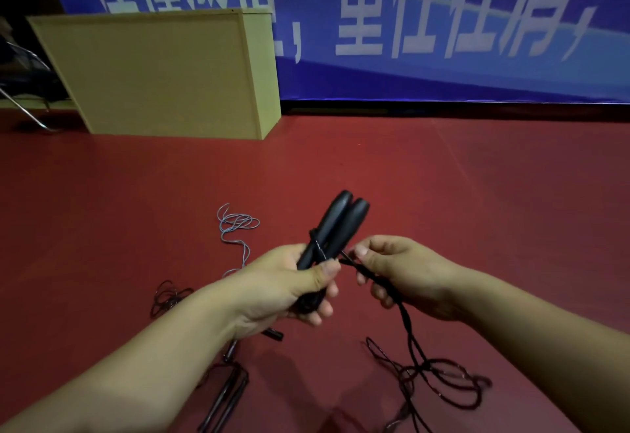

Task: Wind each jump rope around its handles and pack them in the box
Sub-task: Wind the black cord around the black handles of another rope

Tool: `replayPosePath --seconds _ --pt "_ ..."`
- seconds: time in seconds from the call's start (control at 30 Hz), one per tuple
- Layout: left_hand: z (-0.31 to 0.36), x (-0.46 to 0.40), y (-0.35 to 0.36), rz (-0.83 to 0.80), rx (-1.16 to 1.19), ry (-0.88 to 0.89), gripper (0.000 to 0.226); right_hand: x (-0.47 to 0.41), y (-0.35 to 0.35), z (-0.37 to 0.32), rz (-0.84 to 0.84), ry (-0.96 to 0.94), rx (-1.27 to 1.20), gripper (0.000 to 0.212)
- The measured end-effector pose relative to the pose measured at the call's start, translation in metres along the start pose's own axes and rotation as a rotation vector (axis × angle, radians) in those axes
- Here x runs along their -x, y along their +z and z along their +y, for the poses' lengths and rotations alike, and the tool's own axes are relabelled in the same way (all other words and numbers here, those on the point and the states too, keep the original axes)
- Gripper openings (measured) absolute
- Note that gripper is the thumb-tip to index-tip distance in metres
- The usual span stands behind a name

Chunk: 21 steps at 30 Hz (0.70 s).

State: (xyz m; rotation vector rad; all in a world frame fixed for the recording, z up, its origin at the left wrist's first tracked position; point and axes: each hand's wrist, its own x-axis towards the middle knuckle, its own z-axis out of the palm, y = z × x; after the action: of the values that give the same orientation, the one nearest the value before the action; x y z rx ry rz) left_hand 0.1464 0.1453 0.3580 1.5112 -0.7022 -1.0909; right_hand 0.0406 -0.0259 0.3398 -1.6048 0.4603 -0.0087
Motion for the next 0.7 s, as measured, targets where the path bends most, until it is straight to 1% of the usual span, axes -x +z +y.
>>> replayPosePath --seconds 0.1,0.17,0.3,0.4,0.57,0.63,0.7 --pt "0.0 -0.006 -0.01 0.186 0.017 0.052 0.018 0.003 0.006 -0.003 -0.095 -0.025 0.086 0.022" --pt "-0.001 -0.008 -0.017 0.262 -0.015 0.057 0.018 0.005 0.007 -0.003 -0.11 -0.039 0.175 0.021" --pt "-0.005 -0.006 -0.029 0.293 -0.108 0.037 0.019 0.005 0.0 -0.006 -0.022 -0.042 0.246 0.018" --pt "-0.008 -0.005 -0.035 0.315 -0.198 0.043 0.017 0.009 -0.007 -0.012 0.002 -0.037 0.331 0.017" --pt "-0.011 -0.008 -0.047 0.465 -0.263 0.068 0.014 0.017 -0.011 -0.014 -0.011 -0.017 0.43 0.027" --pt "-0.015 -0.011 -0.053 0.509 -0.31 0.071 0.013 0.019 -0.012 -0.015 -0.002 -0.008 0.454 0.026" --pt "-0.019 -0.014 -0.056 0.541 -0.397 0.075 0.01 0.021 -0.013 -0.016 0.001 -0.002 0.479 0.021"
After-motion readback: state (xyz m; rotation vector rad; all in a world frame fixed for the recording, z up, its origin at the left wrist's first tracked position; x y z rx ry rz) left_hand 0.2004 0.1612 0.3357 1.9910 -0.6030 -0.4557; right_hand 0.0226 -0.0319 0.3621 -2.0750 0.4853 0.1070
